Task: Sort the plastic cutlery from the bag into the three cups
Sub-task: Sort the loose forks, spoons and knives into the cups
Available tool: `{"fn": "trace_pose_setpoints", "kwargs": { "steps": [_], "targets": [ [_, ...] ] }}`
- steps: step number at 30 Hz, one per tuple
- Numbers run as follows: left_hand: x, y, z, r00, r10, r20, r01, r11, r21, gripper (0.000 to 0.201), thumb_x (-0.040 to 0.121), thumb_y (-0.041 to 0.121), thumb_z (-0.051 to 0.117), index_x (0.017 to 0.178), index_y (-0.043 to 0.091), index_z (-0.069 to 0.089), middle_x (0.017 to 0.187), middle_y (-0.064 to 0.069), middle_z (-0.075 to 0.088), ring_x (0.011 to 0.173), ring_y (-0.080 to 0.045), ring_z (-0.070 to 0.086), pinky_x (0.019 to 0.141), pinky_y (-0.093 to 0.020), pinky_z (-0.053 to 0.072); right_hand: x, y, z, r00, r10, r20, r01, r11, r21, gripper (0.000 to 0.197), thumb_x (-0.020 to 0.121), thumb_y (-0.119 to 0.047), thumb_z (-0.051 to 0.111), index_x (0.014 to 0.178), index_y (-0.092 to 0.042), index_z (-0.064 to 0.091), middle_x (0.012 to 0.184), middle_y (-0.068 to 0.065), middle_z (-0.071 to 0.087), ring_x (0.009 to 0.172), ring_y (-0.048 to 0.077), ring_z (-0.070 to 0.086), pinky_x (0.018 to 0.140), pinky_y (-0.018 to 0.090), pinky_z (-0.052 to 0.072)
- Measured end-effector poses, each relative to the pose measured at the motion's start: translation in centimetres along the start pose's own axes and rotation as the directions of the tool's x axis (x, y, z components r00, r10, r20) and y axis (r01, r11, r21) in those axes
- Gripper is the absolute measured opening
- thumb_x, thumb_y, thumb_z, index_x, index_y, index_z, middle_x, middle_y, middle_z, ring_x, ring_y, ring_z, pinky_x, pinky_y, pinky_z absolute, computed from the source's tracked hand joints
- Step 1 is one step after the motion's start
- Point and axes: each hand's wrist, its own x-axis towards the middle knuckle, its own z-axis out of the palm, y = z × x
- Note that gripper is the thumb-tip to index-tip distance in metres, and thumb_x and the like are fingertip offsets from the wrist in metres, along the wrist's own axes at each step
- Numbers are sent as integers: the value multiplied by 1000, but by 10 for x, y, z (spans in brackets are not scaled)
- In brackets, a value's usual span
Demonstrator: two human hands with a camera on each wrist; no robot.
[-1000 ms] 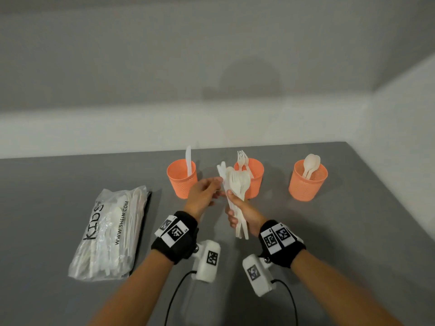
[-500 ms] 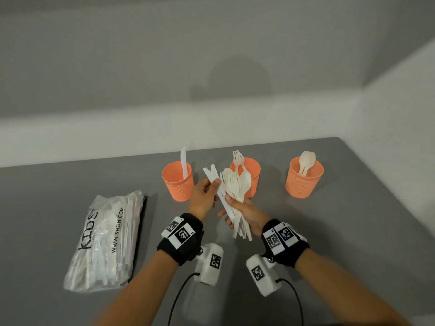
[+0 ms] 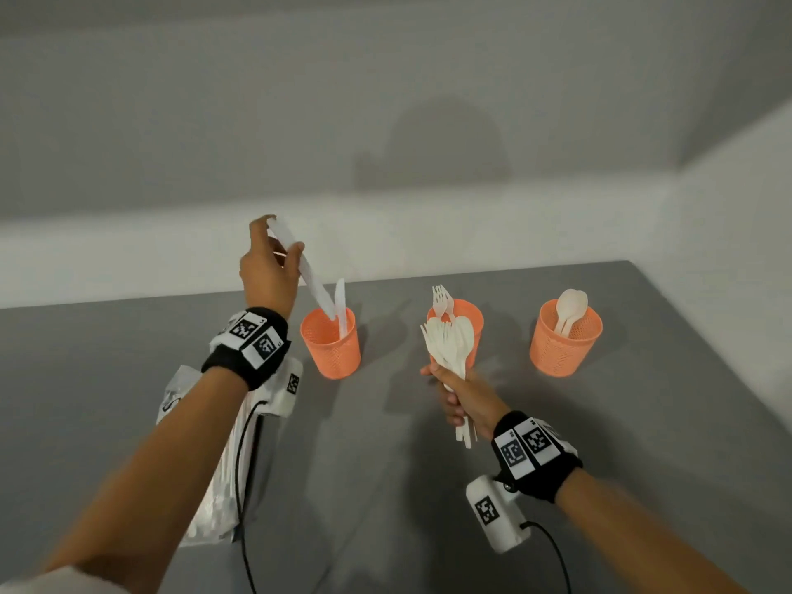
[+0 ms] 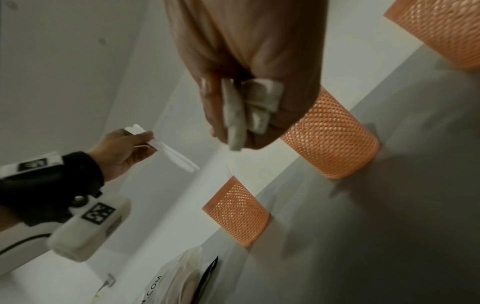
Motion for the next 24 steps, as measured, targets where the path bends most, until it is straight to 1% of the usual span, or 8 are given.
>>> {"fn": "trace_pose_setpoints", "kwargs": {
  "steps": [3,7,12,15,17,20,22,24],
  "targets": [
    [2,-20,13,996,19,86,-31,990,140,60,89,10,55,142,20,26,78,-14,61,68,-28,58,72,-33,45,-1,0,1,1000,23,-13,-23,999,29,19,96,-28,45,92,-15,59,46,-7,30,35,5,25,36,17,26],
    [-12,-49,37,975,27,219,-83,964,251,47,91,11,50,136,14,37,84,-22,64,76,-35,61,67,-33,41,-5,2,-3,999,33,-26,-32,998,52,18,96,-28,45,95,-16,58,48,-8,32,37,4,26,36,16,25],
    [-23,-76,55,942,-108,317,1,947,320,41,92,5,45,133,8,42,92,-28,62,86,-40,60,68,-32,37,-11,0,-6,999,26,-41,-24,999,38,19,94,-30,47,101,-14,54,47,-9,32,36,4,25,36,16,22],
    [-27,-77,56,935,-147,323,27,937,348,43,92,8,46,135,6,41,111,-28,58,105,-41,54,85,-41,42,-14,0,-8,998,15,-55,-14,1000,9,21,94,-33,46,102,-14,54,50,-7,31,38,5,25,36,16,23],
    [-34,-67,52,970,-50,238,-28,949,313,42,92,12,49,133,3,44,125,-25,51,117,-38,46,98,-42,37,-15,1,-8,998,15,-59,-14,1000,18,24,95,-35,43,102,-16,54,51,-6,31,38,4,26,37,16,23],
    [-61,-32,52,990,-1,140,-11,996,85,30,92,17,49,118,3,54,107,-21,59,97,-33,57,87,-38,45,-12,5,-3,998,33,-57,-30,998,52,28,96,-36,38,105,-15,54,52,-4,30,35,4,25,36,16,22],
    [-90,-10,56,953,-109,283,134,989,-68,27,93,29,47,101,6,58,85,-20,62,79,-35,60,69,-37,46,-9,7,4,997,41,-63,-36,996,79,29,97,-33,34,106,-13,53,53,-2,30,34,5,25,36,17,21],
    [-122,10,62,862,-190,470,262,961,-92,36,93,39,45,85,6,58,76,-16,62,70,-33,59,67,-38,45,-9,7,10,997,39,-67,-33,996,87,29,96,-33,31,102,-15,53,55,-2,31,34,6,24,37,18,19]
  ]
}}
